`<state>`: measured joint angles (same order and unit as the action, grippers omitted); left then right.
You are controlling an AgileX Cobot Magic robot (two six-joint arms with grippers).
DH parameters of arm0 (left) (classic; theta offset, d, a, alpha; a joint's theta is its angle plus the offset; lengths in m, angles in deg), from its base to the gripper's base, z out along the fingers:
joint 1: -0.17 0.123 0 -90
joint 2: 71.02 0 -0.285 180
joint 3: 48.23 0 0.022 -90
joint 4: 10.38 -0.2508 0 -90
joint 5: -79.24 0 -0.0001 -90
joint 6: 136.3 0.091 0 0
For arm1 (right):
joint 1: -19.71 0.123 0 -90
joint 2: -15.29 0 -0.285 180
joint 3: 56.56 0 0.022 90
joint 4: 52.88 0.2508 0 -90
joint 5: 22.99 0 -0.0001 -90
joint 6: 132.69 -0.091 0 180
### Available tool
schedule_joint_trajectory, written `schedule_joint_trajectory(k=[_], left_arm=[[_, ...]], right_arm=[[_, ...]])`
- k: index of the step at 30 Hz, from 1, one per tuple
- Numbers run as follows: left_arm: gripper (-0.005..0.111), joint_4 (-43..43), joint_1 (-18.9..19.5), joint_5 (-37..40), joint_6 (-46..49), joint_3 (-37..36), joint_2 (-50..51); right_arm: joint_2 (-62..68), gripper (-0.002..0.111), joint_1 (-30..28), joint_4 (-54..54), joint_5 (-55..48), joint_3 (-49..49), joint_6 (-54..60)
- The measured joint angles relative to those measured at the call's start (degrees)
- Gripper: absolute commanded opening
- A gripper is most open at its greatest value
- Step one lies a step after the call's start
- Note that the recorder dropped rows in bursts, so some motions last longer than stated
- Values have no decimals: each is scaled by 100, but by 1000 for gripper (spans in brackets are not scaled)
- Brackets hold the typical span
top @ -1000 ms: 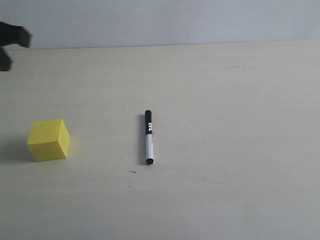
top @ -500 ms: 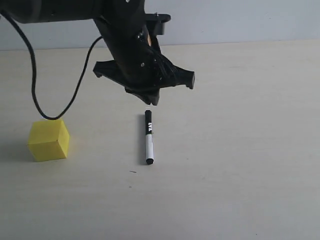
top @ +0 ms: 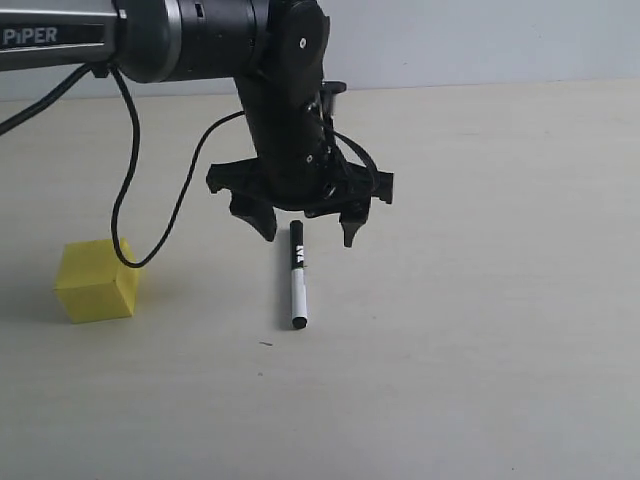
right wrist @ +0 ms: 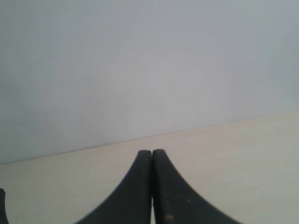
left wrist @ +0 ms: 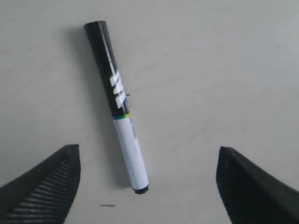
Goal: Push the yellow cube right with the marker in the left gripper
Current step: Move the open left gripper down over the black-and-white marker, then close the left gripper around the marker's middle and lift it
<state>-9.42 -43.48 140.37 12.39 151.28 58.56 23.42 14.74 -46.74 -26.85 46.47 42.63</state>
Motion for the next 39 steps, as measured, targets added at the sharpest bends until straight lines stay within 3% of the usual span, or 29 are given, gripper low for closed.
schedule_joint_trajectory(k=[7,35,39], left_arm=[[77,0,191,140,-121,139,296],[76,71,191,-15,-154,163,777],[71,71,191,-15,-154,163,812]], right_arm=[[0,0,0,0,0,0,0],[0,0,0,0,0,0,0],[0,0,0,0,0,0,0]])
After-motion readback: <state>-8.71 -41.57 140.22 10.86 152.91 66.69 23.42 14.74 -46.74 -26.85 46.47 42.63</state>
